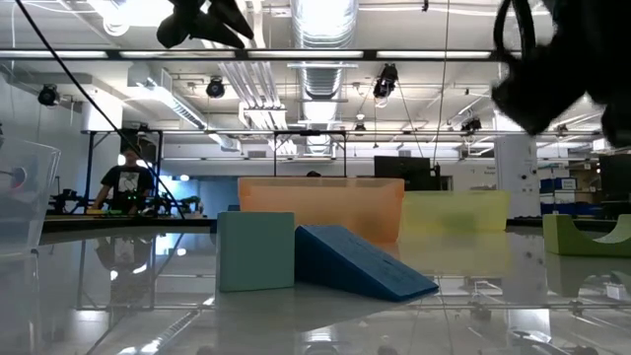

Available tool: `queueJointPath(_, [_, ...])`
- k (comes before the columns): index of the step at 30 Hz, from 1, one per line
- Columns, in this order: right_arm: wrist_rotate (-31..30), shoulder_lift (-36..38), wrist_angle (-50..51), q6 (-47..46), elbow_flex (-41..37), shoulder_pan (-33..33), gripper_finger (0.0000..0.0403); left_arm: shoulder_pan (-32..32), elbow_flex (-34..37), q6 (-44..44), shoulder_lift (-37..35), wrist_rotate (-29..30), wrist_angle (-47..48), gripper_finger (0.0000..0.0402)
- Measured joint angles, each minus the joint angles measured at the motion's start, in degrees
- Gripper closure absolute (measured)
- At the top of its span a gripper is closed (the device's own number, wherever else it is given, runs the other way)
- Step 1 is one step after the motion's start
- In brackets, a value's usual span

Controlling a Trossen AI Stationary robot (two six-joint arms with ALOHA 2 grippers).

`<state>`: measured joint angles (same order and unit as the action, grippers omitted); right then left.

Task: Sort & place blocks by color
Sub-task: Put the light blue block into the yellow bin

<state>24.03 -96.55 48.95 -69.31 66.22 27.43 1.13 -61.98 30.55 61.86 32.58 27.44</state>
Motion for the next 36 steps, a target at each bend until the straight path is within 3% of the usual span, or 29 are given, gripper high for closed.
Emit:
queueJointPath(7, [2.48, 10.55, 0.51, -4.23, 4.81, -2.31, 0.0289, -0.01, -0.02, 0.0, -0.08, -0.02, -0.01, 0.0295])
queueJointPath(12, [-7.71, 16.57, 6.24, -6.62, 9.84, -8.8, 0.0289, 0.0, -0.02, 0.0, -0.08, 0.0, -0.08, 0.0295])
queueJointPath(16, [-13.78, 18.24, 16.03, -0.44, 15.11, -17.76, 0.0289, 0.02, -0.02, 0.0, -0.08, -0.02, -0.37, 0.0295])
queueJointPath(24, [-15.66, 15.61, 28.29, 28.42, 25.45, -40.3, 0.0289, 0.04, -0.02, 0.02, -0.08, 0.0, -0.5, 0.0295])
queueJointPath(30, [-15.63, 11.63, 30.26, 57.49, 26.51, -59.22, 0.0289, 0.04, -0.02, 0.06, -0.08, 0.25, -0.64, 0.0295])
queueJointPath(36, [-15.47, 2.7, 29.2, 89.19, 26.42, -72.38, 0.0289, 0.04, -0.02, 0.07, -0.08, 2.01, -0.89, 0.0295])
